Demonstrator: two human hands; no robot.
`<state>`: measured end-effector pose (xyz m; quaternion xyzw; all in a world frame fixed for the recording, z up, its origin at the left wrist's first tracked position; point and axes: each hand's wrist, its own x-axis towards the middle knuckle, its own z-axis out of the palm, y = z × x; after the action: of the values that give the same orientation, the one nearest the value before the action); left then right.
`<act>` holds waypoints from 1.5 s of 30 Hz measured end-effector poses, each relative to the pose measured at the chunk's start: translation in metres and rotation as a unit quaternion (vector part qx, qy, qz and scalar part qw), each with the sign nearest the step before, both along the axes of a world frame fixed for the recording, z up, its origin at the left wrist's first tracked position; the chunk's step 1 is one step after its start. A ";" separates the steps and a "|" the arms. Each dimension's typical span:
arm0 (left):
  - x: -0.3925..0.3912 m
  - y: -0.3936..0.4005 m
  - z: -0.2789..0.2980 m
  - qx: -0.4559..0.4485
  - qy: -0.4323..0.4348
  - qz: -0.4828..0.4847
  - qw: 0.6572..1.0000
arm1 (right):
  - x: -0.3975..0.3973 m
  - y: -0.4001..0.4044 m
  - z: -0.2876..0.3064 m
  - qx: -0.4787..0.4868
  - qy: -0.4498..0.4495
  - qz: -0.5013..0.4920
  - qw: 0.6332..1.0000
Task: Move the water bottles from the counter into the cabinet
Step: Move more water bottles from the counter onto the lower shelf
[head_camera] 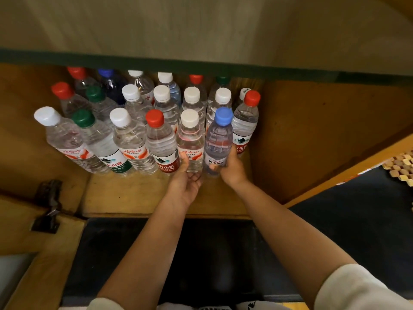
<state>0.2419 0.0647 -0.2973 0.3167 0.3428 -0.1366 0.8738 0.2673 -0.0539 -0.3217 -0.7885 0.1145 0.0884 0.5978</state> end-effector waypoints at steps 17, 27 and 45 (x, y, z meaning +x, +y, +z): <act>-0.099 -0.023 -0.041 0.212 0.078 -0.263 0.938 | -0.103 -0.062 0.001 -0.114 0.063 0.226 0.965; -0.148 -0.126 -0.044 0.318 0.012 -0.541 0.778 | -0.199 -0.228 -0.011 -0.133 0.084 0.097 0.983; 0.005 -0.367 0.014 0.426 -0.322 -0.304 0.789 | -0.049 -0.412 0.036 -0.139 -0.107 -0.165 0.971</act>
<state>0.2472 -0.3019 -0.2833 0.7701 -0.0491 -0.1251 0.6236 0.2182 -0.4657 -0.2854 -0.8387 0.1900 -0.1132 0.4977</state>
